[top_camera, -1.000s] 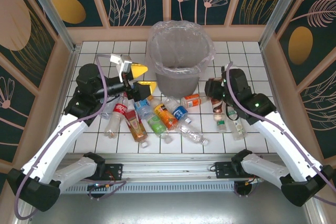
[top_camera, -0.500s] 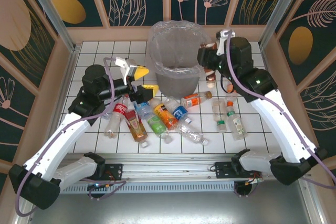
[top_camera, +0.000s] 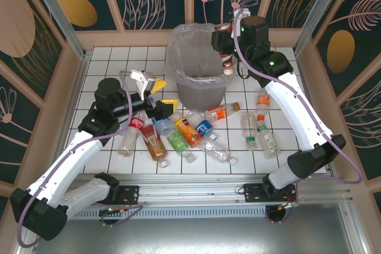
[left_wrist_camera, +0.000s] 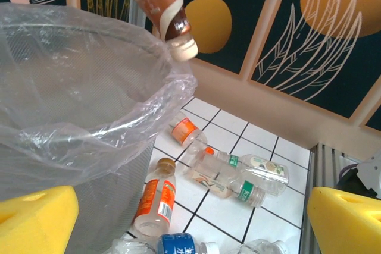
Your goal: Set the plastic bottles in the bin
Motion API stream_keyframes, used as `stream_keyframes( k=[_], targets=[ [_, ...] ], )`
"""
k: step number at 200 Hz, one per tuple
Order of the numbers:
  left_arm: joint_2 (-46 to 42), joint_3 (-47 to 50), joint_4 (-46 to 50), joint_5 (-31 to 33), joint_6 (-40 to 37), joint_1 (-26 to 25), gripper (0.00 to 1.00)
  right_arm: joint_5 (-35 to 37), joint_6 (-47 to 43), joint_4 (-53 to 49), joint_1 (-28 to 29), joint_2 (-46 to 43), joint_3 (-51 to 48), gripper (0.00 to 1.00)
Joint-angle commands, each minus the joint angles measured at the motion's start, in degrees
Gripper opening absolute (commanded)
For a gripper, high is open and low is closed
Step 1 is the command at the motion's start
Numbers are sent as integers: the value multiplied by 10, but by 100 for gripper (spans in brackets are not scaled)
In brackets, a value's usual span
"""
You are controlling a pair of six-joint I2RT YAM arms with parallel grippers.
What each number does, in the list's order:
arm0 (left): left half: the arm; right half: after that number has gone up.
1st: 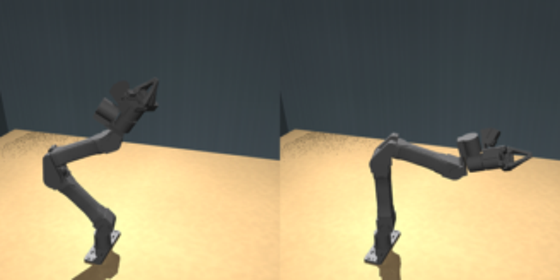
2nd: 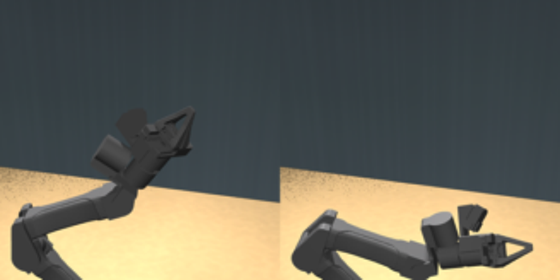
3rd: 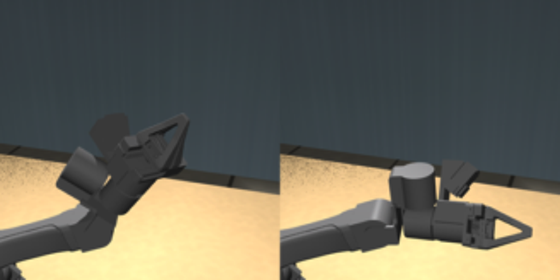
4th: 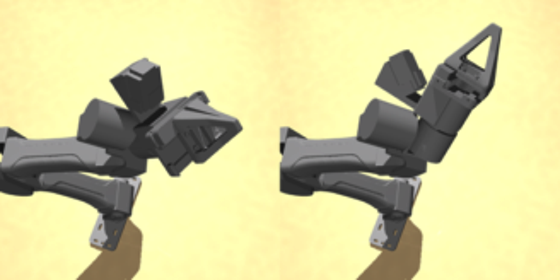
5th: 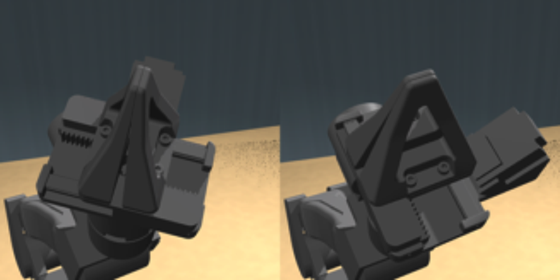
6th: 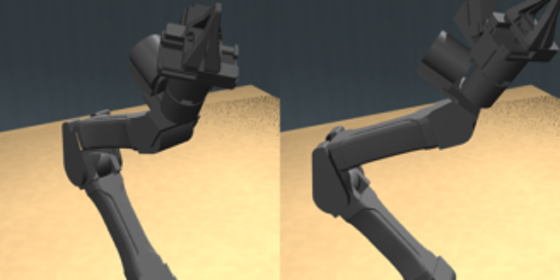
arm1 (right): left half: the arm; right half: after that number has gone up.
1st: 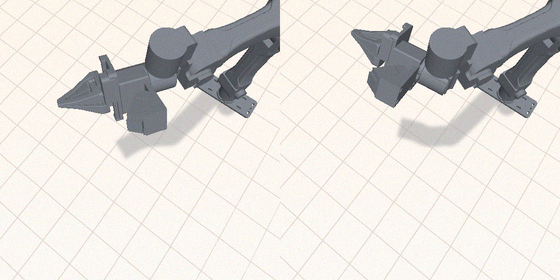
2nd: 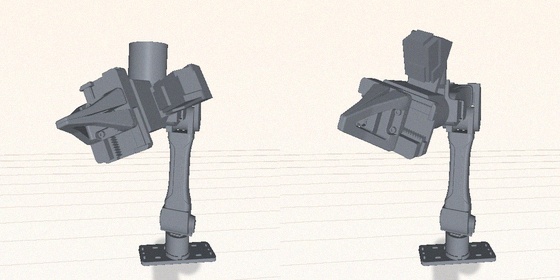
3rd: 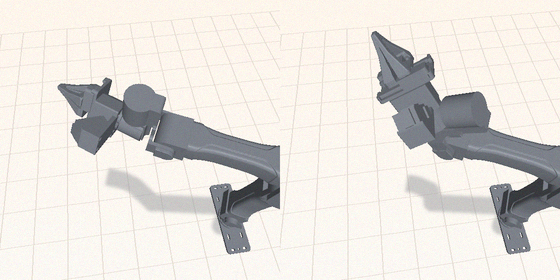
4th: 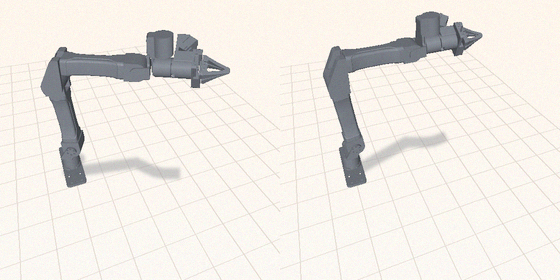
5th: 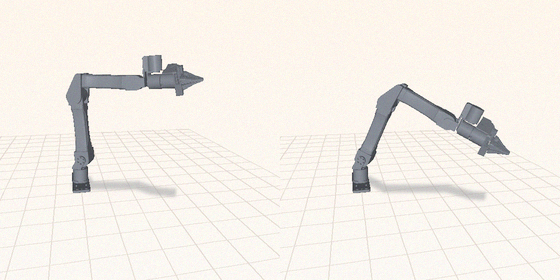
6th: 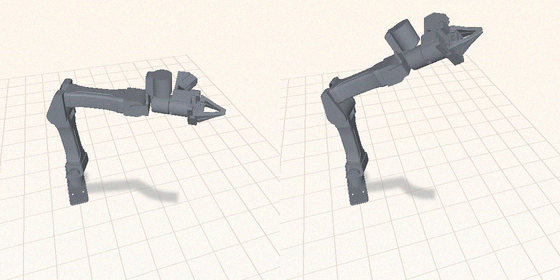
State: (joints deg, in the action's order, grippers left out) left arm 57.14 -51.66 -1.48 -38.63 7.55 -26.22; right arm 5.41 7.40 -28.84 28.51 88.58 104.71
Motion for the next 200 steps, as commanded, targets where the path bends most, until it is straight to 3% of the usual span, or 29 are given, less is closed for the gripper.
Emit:
stream_keyframes(
  k=[1, 97, 200],
  targets=[
    [-5, 9, -15, 20, -18, -2, 98, -30, -20, 30, -8, 24, 37, 60],
    [-10, 42, -51, 85, -27, -3, 99, -131, -47, 3, -21, 153, 100, 60],
    [-6, 52, -59, 102, -32, -3, 98, -164, -48, -15, -24, 221, 100, 61]
  ],
)
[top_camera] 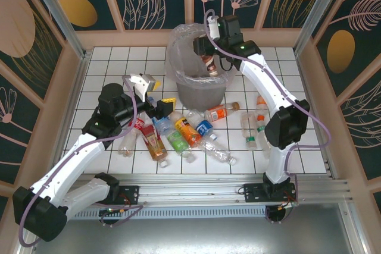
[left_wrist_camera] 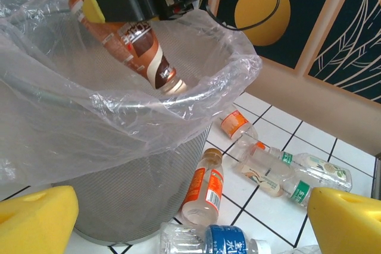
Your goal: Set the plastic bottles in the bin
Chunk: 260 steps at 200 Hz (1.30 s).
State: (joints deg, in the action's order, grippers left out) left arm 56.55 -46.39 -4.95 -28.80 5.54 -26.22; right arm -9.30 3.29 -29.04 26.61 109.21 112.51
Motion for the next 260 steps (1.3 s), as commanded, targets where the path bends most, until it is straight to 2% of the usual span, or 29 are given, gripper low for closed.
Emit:
stream_keyframes(
  k=[1, 161, 260],
  targets=[
    [0, -1, -24, 3, -11, -2, 98, -18, -7, -14, -4, 15, 22, 61],
    [7, -4, -16, -5, -13, -2, 99, -41, -2, -42, -8, 83, 28, 61],
    [6, -11, -9, -11, -9, -2, 98, -35, -5, -64, -6, 79, 57, 72]
  ],
)
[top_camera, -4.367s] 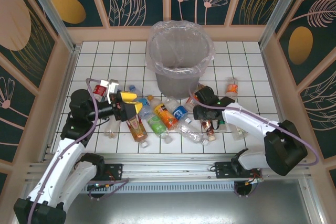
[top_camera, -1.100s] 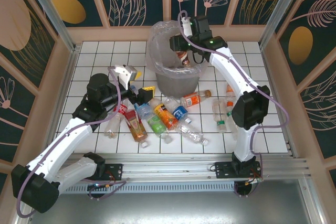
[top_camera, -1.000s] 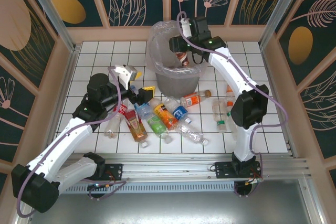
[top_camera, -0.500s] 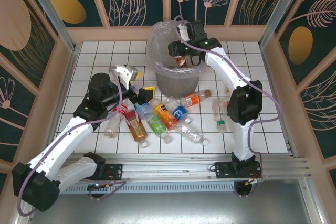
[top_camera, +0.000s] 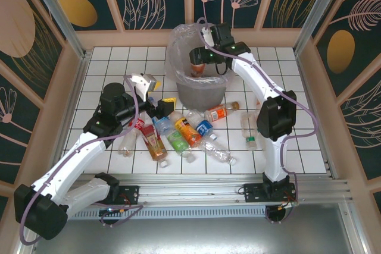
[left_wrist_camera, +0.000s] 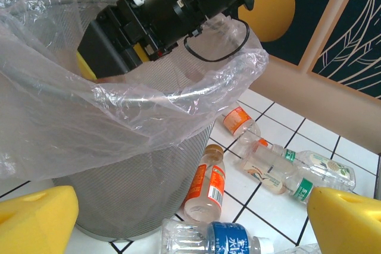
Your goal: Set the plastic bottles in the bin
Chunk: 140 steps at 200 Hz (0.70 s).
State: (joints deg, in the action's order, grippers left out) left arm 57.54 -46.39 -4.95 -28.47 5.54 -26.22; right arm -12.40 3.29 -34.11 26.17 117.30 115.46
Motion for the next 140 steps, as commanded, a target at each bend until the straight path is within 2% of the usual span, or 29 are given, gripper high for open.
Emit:
stream_keyframes(
  k=[1, 89, 140],
  targets=[
    [-3, -11, -9, -14, -8, -2, 99, -4, -5, -13, -2, -2, 28, 72],
    [-18, -9, -15, -32, 5, -2, 99, 27, -8, -22, 12, -94, 27, 71],
    [-28, -11, -17, -47, 13, -2, 98, 23, 3, 8, 26, -227, -74, 72]
  ],
)
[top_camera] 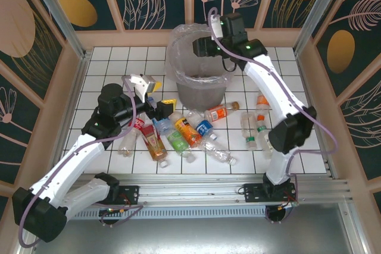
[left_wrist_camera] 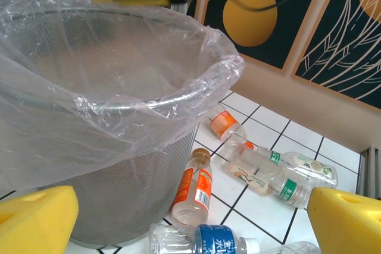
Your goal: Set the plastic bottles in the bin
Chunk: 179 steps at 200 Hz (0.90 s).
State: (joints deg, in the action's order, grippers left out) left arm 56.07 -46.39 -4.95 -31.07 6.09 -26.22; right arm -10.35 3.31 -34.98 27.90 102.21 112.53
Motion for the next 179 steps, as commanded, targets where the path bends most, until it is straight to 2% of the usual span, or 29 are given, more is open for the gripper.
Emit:
stream_keyframes(
  k=[1, 29, 68, 87, 107, 136, 179],
  targets=[
    [-14, -11, -17, -22, 7, -2, 98, 2, 3, 19, 9, -79, -49, 72],
    [-17, -23, 3, -59, 7, -2, 99, 3, 31, 49, 12, -175, -148, 71],
    [-19, -43, 43, -108, 4, -2, 99, 54, 101, 50, 16, -302, -284, 72],
    [-24, -51, 84, -95, 5, -2, 99, 81, 142, 49, 16, -361, -358, 72],
    [-44, -54, 121, -78, 11, -2, 99, 52, 147, 57, 16, -413, -441, 71],
    [-96, -10, 115, -75, 35, -2, 99, 45, 196, 59, 20, -454, -543, 72],
    [-148, 51, 49, -97, 69, -2, 99, 109, 336, 131, 22, -492, -677, 72]
  ],
)
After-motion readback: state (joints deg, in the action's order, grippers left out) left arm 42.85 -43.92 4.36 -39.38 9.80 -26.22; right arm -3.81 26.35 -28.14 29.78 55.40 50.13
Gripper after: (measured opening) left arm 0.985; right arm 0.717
